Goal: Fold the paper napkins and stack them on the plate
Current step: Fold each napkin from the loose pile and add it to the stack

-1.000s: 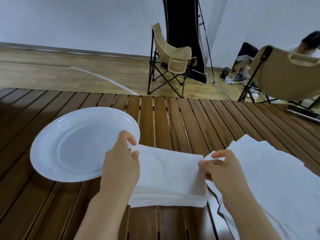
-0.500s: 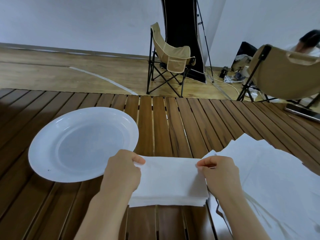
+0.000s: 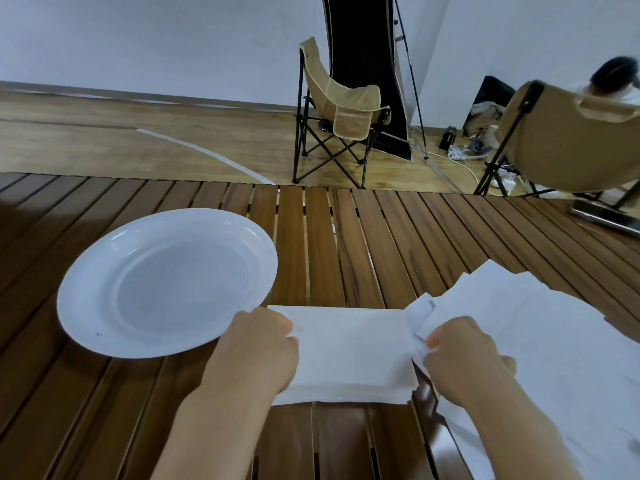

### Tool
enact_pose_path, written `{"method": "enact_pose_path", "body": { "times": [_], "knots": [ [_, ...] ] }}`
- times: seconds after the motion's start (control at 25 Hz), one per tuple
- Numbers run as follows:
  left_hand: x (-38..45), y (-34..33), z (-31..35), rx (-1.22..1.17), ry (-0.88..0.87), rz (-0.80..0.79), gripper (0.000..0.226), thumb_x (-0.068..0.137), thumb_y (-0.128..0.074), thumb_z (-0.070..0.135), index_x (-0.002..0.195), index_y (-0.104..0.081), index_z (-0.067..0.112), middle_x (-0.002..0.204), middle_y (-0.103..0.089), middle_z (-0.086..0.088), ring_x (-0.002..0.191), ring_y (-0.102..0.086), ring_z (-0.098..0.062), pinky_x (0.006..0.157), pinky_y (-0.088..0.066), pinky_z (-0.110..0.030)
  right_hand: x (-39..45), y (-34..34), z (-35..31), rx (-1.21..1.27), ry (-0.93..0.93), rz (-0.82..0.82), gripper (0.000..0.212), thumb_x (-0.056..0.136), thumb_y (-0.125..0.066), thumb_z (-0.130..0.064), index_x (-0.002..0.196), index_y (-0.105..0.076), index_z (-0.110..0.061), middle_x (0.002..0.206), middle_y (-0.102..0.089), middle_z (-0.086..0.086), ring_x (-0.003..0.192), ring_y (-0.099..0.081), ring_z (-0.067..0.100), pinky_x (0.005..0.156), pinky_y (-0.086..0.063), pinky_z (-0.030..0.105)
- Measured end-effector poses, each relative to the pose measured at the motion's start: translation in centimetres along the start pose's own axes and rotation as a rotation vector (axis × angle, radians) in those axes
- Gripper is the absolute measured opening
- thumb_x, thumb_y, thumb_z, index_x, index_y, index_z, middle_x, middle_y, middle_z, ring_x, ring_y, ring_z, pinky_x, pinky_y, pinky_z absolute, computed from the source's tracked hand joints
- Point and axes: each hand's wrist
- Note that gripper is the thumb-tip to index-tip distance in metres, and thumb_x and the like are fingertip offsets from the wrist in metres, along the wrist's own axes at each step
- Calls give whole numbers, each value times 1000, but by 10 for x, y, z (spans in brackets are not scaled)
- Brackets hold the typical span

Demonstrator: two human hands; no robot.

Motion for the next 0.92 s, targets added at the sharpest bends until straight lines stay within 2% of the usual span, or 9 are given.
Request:
{"method": "enact_pose_path", "body": {
  "times": [0.08,0.16,0.2,0.28,0.4,0.56,0.72,0.84,0.92],
  "knots": [
    [-4,0,0,-80,21,100,29,98,-44,28,122,-59,32,129,-51,4,113,-51,-12,83,-34,-17,-6,6,3,-117,-81,-93,9,95,-39,-11,97,-40,-19,120,-42,0,128,-37,24,105,-29,44],
    [-7,1,1,-149,29,171,26,96,-49,29,118,-60,36,125,-52,6,101,-51,-9,82,-34,-18,-7,6,4,-172,-114,-193,20,97,-34,-10,113,-42,-20,130,-37,-1,137,-26,23,111,-24,46],
    [-8,1,3,-170,24,184,25,95,-50,29,117,-60,36,122,-52,7,95,-49,-8,81,-35,-17,-6,7,4,-164,-126,-211,21,97,-33,-10,114,-42,-20,126,-37,-2,136,-26,21,111,-22,45],
    [-10,1,7,-193,12,183,25,96,-50,29,118,-59,36,120,-52,8,91,-44,-4,80,-34,-16,-9,9,4,-163,-121,-210,14,98,-31,-9,98,-40,-20,108,-38,-3,122,-34,19,109,-22,44],
    [-10,0,7,-204,14,138,26,96,-49,29,120,-57,36,127,-50,11,100,-45,-3,82,-31,-13,-11,10,5,-140,-87,-149,25,96,-33,-6,76,-35,-20,82,-35,-6,97,-37,18,105,-26,45],
    [-8,3,5,-211,36,87,26,96,-50,27,120,-57,34,129,-50,10,119,-48,-8,84,-30,-15,-3,9,0,-16,-95,21,11,95,-41,-8,93,-41,-19,89,-43,-3,89,-40,17,101,-30,40],
    [-8,4,5,-222,40,52,27,96,-50,28,122,-56,34,130,-51,9,120,-49,-9,85,-30,-15,7,6,5,113,-84,277,24,93,-48,-3,102,-60,-21,90,-53,1,82,-40,17,93,-35,38],
    [-9,5,5,-233,40,36,28,96,-51,28,123,-55,33,131,-50,9,119,-48,-9,85,-30,-15,13,6,12,237,19,499,20,89,-59,-2,93,-72,-17,90,-67,1,79,-55,20,79,-47,33],
    [-10,6,4,-254,44,28,28,94,-54,28,122,-55,33,130,-50,9,118,-48,-9,85,-31,-15,11,12,11,401,141,612,15,86,-65,-2,87,-72,-16,82,-69,0,74,-60,16,68,-44,21]
  ]
}}
Point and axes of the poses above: each hand's wrist, its own x-axis towards the middle knuckle, its own y-axis out of the back of the hand, z = x × y
